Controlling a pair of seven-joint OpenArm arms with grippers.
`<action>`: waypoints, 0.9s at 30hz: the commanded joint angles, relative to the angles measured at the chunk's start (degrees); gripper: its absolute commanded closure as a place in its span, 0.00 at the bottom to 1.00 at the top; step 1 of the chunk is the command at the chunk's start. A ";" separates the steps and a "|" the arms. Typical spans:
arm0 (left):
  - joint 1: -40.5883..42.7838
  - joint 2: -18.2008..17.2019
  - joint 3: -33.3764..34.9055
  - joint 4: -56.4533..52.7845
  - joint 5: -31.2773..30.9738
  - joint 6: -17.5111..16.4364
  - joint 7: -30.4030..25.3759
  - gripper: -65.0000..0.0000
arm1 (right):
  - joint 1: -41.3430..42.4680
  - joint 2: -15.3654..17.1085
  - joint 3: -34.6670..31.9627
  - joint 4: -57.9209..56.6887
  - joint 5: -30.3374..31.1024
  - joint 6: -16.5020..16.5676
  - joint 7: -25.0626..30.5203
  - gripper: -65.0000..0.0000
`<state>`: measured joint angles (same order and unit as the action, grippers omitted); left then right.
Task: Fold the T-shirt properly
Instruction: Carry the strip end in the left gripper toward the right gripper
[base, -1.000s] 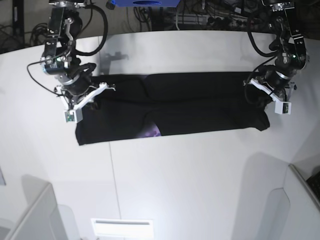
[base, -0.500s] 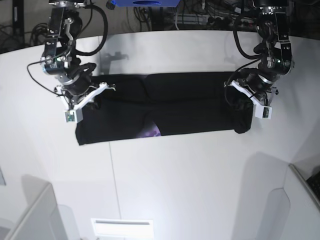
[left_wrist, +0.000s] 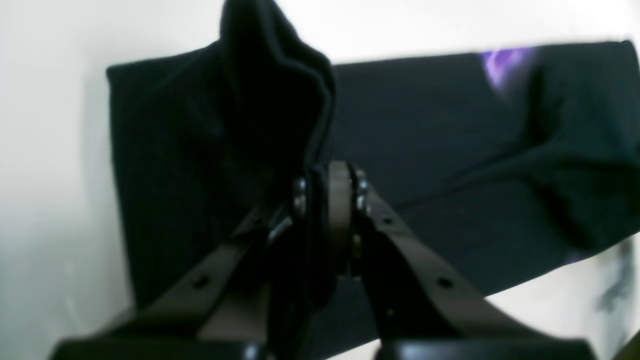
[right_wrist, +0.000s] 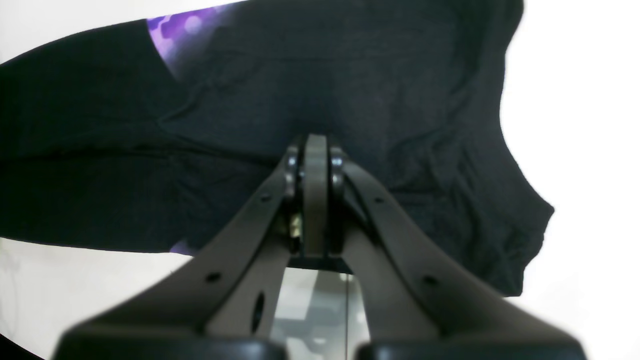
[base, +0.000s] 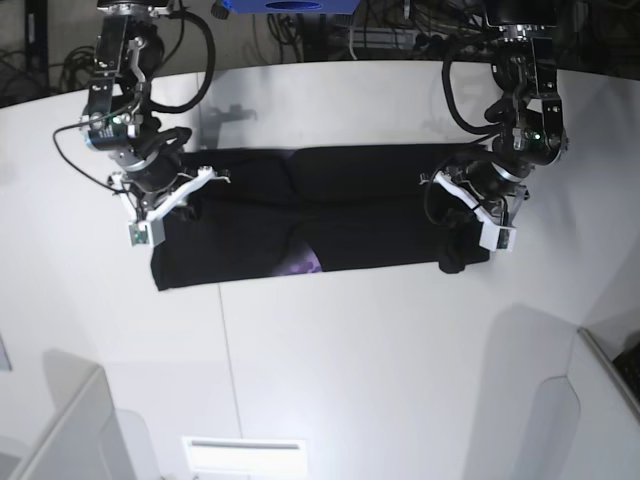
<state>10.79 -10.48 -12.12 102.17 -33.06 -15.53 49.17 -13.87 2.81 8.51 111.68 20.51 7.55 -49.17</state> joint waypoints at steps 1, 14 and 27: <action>-0.54 -0.29 -0.14 1.17 -0.66 -0.43 -0.86 1.00 | 0.64 0.31 0.23 0.98 0.28 0.32 1.39 1.00; -4.32 0.59 12.34 0.56 -1.01 6.69 -0.77 1.00 | 0.64 0.22 3.22 0.98 0.28 0.32 1.12 1.00; -6.96 3.14 18.14 -2.17 -0.92 7.66 -0.77 1.00 | 0.64 0.22 3.22 0.98 0.28 0.32 1.30 1.00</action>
<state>4.86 -7.31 6.20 99.22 -33.28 -7.49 49.56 -13.87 2.72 11.64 111.68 20.49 7.55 -49.15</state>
